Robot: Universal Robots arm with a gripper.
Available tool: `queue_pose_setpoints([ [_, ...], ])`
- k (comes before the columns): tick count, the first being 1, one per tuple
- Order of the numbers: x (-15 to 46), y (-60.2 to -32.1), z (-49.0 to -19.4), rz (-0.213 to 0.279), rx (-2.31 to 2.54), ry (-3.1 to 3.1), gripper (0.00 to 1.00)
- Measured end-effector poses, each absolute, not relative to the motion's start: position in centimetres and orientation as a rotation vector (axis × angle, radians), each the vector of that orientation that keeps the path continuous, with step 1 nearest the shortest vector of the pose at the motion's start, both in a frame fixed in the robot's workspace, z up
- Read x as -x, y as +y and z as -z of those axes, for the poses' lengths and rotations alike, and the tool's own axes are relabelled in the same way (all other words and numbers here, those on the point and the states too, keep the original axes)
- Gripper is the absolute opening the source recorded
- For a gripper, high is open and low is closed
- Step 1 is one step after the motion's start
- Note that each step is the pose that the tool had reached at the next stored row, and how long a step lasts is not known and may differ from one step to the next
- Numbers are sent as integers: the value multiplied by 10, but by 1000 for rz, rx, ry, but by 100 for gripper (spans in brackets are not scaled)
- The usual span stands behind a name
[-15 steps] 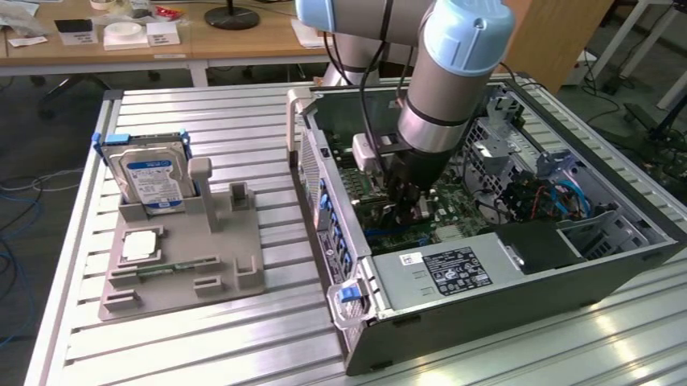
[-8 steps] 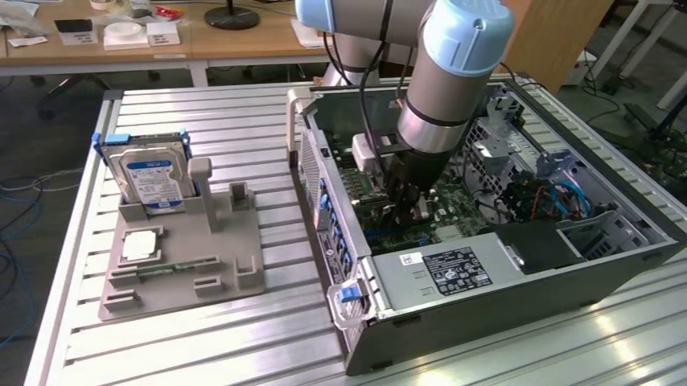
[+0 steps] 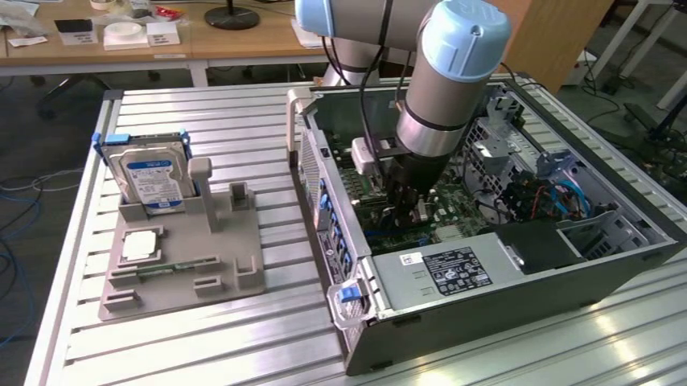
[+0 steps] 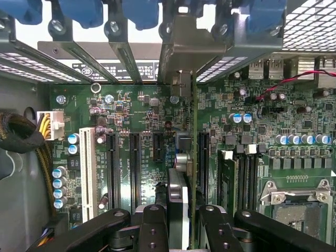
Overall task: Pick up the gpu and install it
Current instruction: 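Insert the gpu into the slot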
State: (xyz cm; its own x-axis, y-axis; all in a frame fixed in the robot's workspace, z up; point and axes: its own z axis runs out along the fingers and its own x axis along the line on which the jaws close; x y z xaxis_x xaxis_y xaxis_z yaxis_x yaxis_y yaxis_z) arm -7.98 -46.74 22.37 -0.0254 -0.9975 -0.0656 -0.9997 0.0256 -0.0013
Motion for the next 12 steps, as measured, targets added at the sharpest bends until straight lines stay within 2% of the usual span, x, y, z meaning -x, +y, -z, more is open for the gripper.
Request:
queue_pose_setpoints([
  [12,81,-466,-219,-64,2158,2213,28],
])
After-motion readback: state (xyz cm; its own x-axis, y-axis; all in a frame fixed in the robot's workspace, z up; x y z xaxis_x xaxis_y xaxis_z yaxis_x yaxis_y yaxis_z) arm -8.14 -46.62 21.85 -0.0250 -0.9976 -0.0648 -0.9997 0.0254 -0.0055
